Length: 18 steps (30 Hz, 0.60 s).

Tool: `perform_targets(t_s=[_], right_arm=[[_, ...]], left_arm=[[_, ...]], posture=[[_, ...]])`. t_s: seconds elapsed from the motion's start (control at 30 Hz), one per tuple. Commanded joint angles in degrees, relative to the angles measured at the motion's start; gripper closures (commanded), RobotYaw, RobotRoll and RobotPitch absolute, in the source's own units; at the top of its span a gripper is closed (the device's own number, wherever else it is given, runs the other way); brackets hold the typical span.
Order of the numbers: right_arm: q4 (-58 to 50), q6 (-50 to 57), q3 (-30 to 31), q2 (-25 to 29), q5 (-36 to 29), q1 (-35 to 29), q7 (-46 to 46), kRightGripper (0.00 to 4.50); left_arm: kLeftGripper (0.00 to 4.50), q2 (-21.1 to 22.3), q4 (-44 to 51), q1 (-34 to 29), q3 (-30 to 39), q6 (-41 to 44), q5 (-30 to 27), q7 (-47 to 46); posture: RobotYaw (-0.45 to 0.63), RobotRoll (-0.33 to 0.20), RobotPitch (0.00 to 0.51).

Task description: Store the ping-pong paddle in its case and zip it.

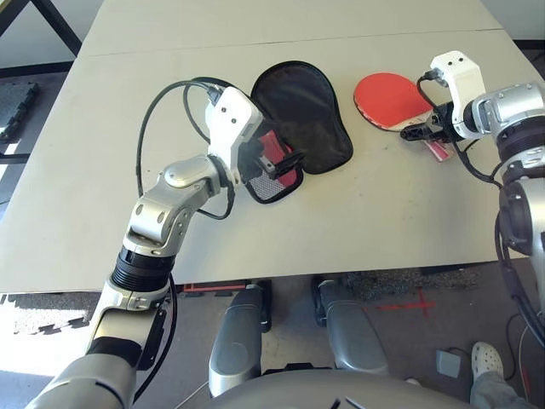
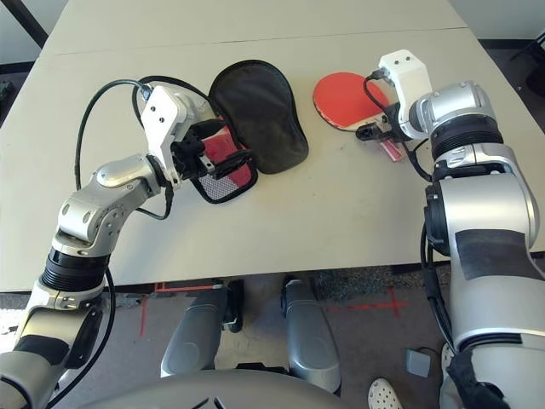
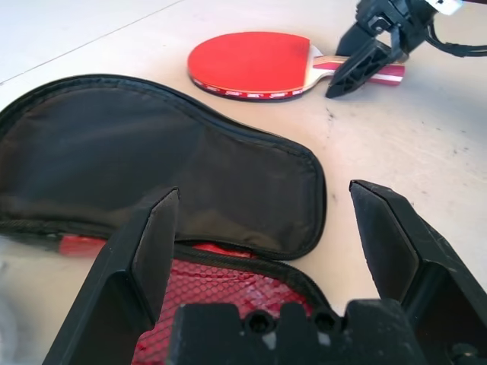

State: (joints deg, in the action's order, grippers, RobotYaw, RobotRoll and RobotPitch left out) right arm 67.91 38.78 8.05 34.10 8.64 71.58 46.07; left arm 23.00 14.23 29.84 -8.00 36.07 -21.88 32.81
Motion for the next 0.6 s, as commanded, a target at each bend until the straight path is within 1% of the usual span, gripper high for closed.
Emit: perform_targets(t_s=[0.03, 0.07, 0.13, 0.27, 0.33, 0.37, 0.4, 0.5, 0.6], right_arm=[[2.42, 0.44, -0.11, -1.01, 0.19, -2.75, -0.36, 0.02], [2.47, 0.45, -0.2, -1.08, 0.13, -2.96, -0.28, 0.4], [2.48, 0.09, -0.57, -1.13, 0.0, -3.7, -0.74, 0.9], [1.66, -0.95, -1.51, -1.05, -0.3, -3.88, -1.89, 2.29], [1.01, -1.36, -2.28, -1.11, -0.66, -3.55, -2.65, 2.91], [0.59, -1.57, -2.64, -1.18, -0.87, -3.44, -3.11, 3.31], [0.15, -1.74, -2.85, -1.27, -0.98, -3.38, -3.4, 3.38], [-3.1, -3.68, -4.19, -1.69, -1.76, -3.45, -5.97, 3.38], [-7.95, -3.24, -8.14, -2.34, -4.76, -3.79, -8.83, 3.38]], left_arm=[[0.0, 0.35, 1.38, -0.98, -1.18, 0.48, 0.79, 0.8], [0.0, 0.41, 1.26, -0.92, -1.14, 0.42, 0.91, 0.88], [0.0, 0.32, 0.87, -0.78, -0.85, 0.19, 1.17, 0.77], [0.0, -0.15, 0.86, -0.74, -1.21, 0.08, 1.85, 0.64], [0.0, -0.31, 1.17, -0.98, -1.47, 0.12, 2.08, 0.8], [0.0, -0.23, 1.3, -1.15, -1.6, 0.07, 2.26, 0.96], [0.0, -0.08, 1.41, -1.34, -1.66, 0.03, 2.42, 1.1], [0.0, 0.51, 1.47, -1.92, -1.64, -0.19, 2.85, 1.32], [0.0, 0.47, 1.98, -2.45, -1.68, -0.17, 3.03, 1.04]], posture=[[0.08, 0.0, 0.255], [0.08, 0.0, 0.253], [0.08, 0.0, 0.257], [0.09, 0.0, 0.248], [0.09, 0.0, 0.246], [0.09, 0.0, 0.245], [0.09, 0.0, 0.245], [0.1, 0.0, 0.241], [0.12, 0.0, 0.238]])
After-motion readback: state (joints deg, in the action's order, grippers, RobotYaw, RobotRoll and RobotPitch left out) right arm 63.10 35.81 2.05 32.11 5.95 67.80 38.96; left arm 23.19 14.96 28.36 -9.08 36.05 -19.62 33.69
